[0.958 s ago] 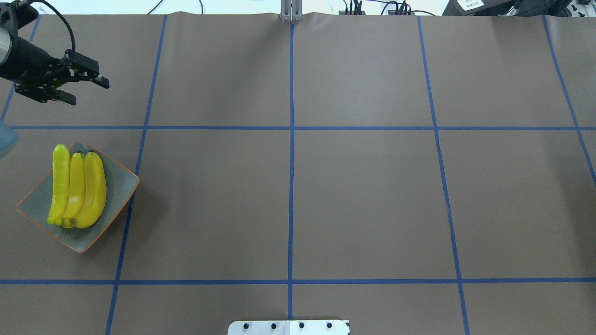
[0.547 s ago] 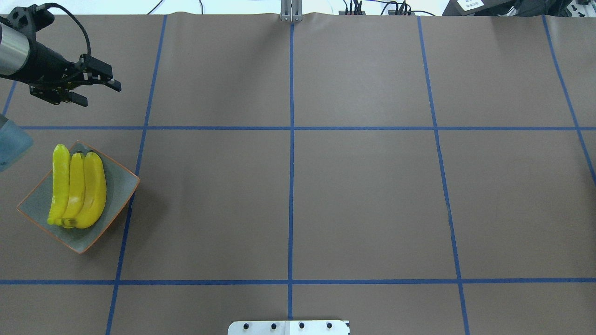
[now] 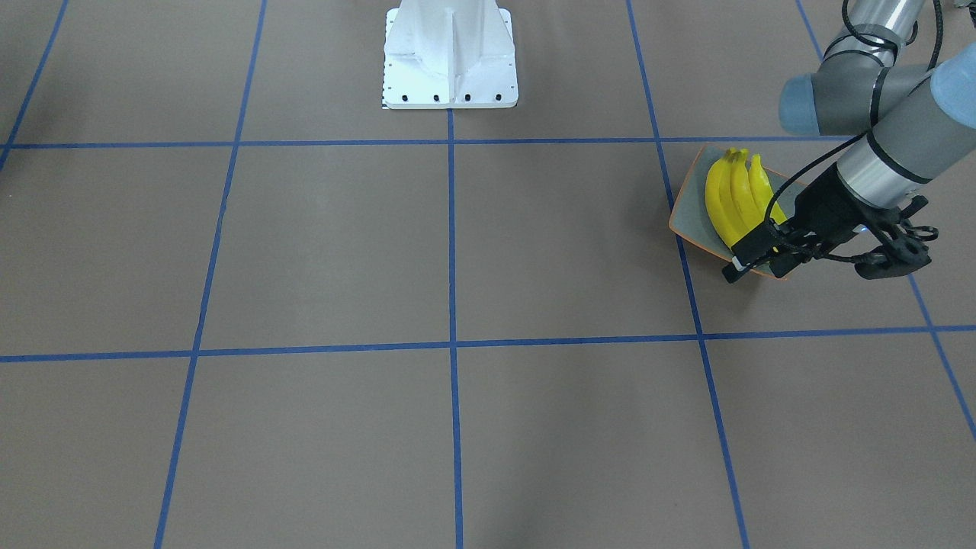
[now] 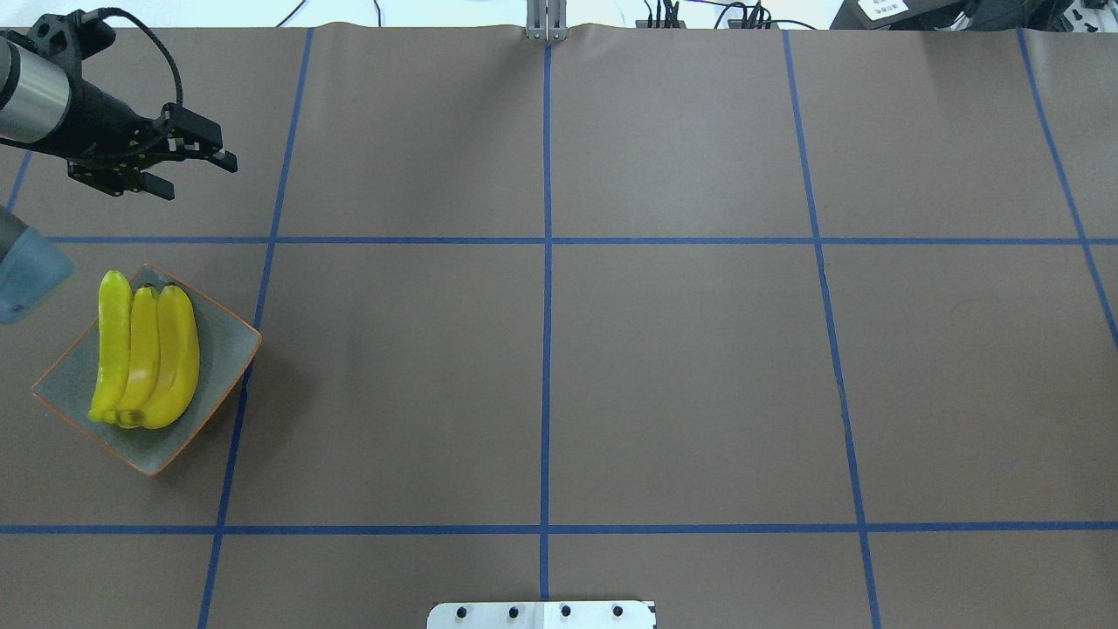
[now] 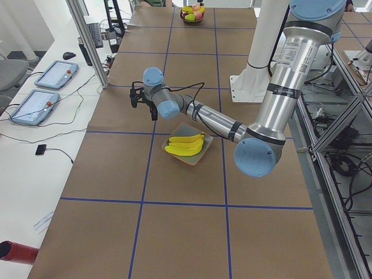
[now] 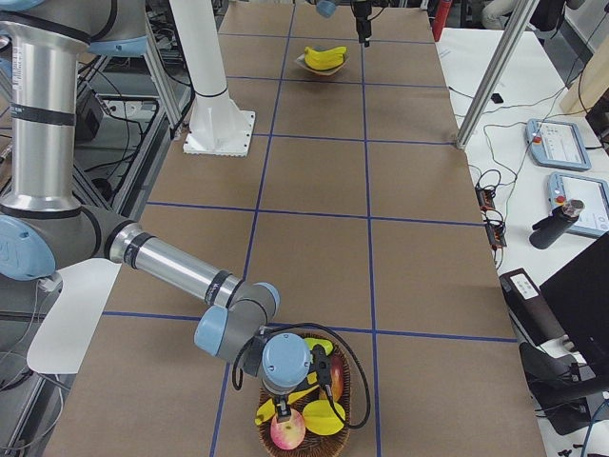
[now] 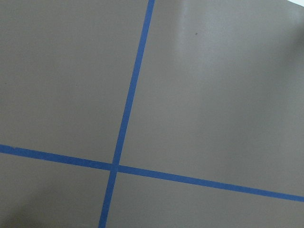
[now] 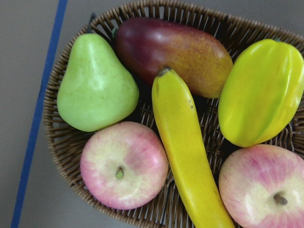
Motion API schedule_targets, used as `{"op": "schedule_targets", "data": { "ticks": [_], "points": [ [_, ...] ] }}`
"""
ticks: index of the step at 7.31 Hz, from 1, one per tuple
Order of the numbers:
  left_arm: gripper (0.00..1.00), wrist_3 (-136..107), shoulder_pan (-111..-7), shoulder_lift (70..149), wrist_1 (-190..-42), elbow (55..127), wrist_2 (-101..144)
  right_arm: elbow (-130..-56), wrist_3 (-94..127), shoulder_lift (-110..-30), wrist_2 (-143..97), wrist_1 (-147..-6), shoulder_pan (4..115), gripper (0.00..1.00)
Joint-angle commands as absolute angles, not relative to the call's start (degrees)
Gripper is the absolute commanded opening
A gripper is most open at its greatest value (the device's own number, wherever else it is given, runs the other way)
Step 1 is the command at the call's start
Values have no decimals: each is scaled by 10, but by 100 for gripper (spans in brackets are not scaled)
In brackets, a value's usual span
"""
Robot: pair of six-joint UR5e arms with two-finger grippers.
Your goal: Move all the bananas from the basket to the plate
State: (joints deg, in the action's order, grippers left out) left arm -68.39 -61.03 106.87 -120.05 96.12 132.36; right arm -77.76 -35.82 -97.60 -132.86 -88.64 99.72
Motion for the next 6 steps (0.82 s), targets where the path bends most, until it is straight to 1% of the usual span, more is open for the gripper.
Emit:
{"op": "schedule_targets", "data": {
  "ticks": [1, 2, 3, 4, 6],
  "points": [
    [100, -684, -604, 1069, -1202, 960, 1310, -766, -350, -926, -1328, -889, 997, 99],
    [100, -685, -600, 1069, -1203, 959, 1304, -729, -331, -892, -1328, -882, 996, 99],
    [100, -685, -599, 1069, -1203, 960, 1304, -692, -326, -879, -1333, -861, 994, 99],
    [100, -685, -597, 1069, -1203, 960, 1303, -688, -316, -882, -1354, -835, 994, 99],
    [100, -685, -596, 1068, -1203, 959, 1303, -686, -313, -883, -1391, -832, 986, 98]
  ]
}}
